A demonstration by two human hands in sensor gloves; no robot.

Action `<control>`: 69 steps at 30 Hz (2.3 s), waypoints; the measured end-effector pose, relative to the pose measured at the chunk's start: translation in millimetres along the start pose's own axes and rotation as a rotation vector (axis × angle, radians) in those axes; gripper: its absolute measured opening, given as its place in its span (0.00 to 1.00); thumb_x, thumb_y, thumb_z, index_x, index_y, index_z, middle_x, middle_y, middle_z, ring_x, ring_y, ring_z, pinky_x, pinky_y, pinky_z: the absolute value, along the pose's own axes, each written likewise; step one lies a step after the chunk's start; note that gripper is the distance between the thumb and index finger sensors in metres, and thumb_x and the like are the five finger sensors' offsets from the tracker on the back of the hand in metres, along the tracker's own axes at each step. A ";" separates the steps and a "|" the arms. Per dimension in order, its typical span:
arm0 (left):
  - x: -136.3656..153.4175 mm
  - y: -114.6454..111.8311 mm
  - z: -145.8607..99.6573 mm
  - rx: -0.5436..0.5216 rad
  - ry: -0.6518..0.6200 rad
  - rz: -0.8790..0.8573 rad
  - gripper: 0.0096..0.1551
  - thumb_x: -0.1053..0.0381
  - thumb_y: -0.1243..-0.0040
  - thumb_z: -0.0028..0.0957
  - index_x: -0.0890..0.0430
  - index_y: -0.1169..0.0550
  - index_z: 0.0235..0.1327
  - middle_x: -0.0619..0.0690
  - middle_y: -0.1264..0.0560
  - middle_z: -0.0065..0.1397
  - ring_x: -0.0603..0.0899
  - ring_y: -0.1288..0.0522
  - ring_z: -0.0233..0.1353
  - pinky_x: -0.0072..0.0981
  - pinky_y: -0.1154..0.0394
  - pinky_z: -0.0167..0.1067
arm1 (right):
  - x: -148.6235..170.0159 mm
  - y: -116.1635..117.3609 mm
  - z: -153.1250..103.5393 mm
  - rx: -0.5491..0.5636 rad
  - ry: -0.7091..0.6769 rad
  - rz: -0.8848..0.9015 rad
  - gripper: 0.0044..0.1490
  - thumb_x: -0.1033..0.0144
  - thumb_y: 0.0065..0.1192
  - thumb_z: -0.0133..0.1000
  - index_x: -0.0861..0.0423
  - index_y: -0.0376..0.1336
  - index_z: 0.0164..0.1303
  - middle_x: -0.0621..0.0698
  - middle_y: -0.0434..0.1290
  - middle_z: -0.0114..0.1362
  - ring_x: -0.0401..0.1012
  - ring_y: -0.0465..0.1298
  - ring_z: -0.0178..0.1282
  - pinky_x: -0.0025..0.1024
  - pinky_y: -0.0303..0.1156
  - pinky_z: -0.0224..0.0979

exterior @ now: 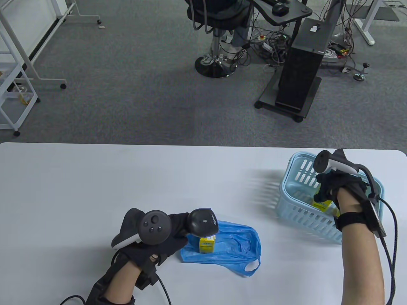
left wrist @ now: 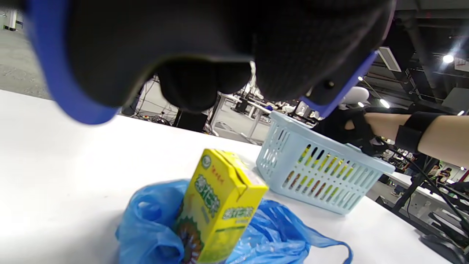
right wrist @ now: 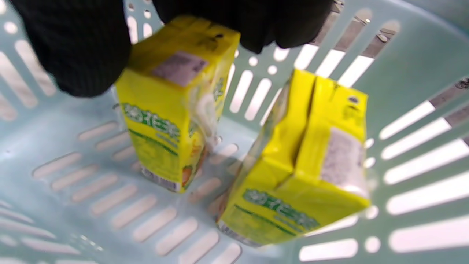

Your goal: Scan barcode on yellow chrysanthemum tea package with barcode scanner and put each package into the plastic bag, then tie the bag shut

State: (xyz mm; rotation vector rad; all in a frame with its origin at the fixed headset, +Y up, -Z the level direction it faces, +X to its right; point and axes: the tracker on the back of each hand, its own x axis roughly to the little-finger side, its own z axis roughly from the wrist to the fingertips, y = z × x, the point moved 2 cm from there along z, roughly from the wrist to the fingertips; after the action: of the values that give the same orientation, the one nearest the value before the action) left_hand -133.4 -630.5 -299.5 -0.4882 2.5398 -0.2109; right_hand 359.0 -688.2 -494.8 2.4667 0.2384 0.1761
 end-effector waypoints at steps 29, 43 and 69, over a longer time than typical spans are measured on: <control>-39.0 22.0 -18.8 -0.094 -0.119 0.058 0.36 0.46 0.26 0.50 0.46 0.28 0.73 0.51 0.20 0.67 0.55 0.14 0.59 0.50 0.19 0.55 | 7.7 -68.0 -174.9 0.625 -0.083 0.205 0.52 0.37 0.71 0.35 0.49 0.61 0.67 0.58 0.62 0.74 0.55 0.69 0.69 0.55 0.73 0.69; -56.0 18.2 -20.3 -0.128 -0.146 0.101 0.36 0.46 0.26 0.51 0.45 0.29 0.73 0.52 0.21 0.70 0.59 0.15 0.64 0.49 0.19 0.55 | -84.6 -37.6 -223.3 0.767 -0.454 0.440 0.49 0.35 0.71 0.35 0.48 0.62 0.64 0.58 0.59 0.75 0.54 0.68 0.69 0.48 0.74 0.69; -45.7 -4.0 -3.0 -0.093 -0.063 0.233 0.34 0.47 0.27 0.51 0.43 0.29 0.71 0.47 0.20 0.63 0.52 0.15 0.55 0.49 0.20 0.55 | -127.9 40.6 -192.9 0.886 -0.571 0.845 0.49 0.28 0.67 0.34 0.47 0.65 0.60 0.58 0.64 0.70 0.52 0.72 0.61 0.39 0.81 0.60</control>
State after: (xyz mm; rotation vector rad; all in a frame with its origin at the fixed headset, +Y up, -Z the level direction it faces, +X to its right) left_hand -97.7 -616.5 -274.1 -0.2267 2.5259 0.0087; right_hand 203.9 -632.4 -327.2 3.1666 -1.2204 -0.3689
